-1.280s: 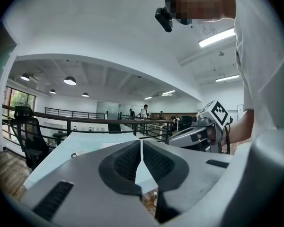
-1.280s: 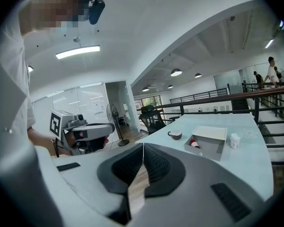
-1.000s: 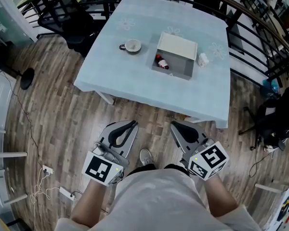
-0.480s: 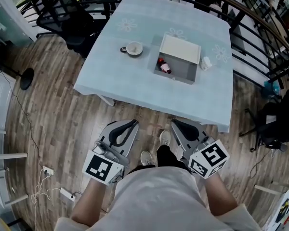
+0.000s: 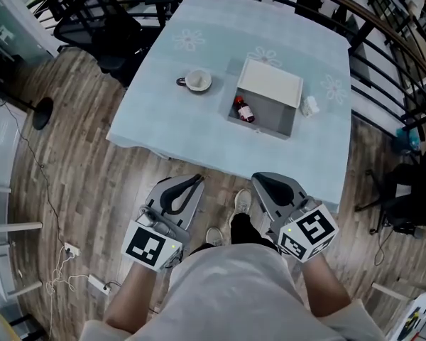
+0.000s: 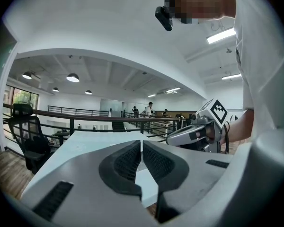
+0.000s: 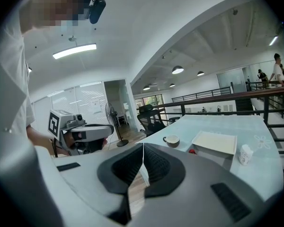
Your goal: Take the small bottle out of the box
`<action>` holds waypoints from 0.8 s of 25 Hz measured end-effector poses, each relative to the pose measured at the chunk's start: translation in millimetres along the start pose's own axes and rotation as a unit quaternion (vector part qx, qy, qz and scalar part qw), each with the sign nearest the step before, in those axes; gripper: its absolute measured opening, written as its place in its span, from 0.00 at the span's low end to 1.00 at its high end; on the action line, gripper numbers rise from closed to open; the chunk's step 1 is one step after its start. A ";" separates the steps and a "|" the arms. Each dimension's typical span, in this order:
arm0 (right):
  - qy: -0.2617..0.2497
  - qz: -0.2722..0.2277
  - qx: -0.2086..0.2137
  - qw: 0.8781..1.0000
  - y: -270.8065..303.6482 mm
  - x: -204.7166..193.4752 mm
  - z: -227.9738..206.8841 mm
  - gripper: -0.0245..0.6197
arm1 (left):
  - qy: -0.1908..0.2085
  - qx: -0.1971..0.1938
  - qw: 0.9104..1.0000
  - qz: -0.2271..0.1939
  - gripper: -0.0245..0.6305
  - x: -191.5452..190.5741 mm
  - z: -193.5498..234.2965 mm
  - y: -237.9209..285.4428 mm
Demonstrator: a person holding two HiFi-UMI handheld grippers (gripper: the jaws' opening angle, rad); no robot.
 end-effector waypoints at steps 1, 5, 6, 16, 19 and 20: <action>0.001 0.000 0.003 1.000 2.5 0.2 -7.4 0.07 | -0.001 0.002 1.000 0.001 0.08 1.4 2.1 7.0; 0.003 0.003 0.013 1.000 13.3 0.3 -40.1 0.07 | -0.009 0.010 1.000 0.001 0.08 9.3 8.2 40.0; 0.004 0.003 0.017 1.000 16.8 0.1 -48.4 0.07 | -0.011 0.012 1.000 0.002 0.08 10.8 10.5 48.3; 0.011 0.002 0.044 0.999 41.5 0.3 -128.4 0.07 | -0.012 0.033 0.999 0.013 0.08 26.1 26.6 127.1; 0.013 0.001 0.049 0.999 46.2 -0.8 -150.8 0.07 | -0.011 0.037 0.999 0.016 0.08 29.5 28.5 148.4; 0.014 0.000 0.050 0.999 47.9 -0.9 -157.2 0.07 | -0.011 0.039 0.999 0.017 0.08 30.6 29.7 154.4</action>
Point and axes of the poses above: the fingertips, and each gripper's own axes: y forward along the fingers, z to its left, x out of its top, the point moved 5 cm from there along -y, backward along the fingers, and after that the axes turned 14 degrees about -y, right-handed, at the moved point
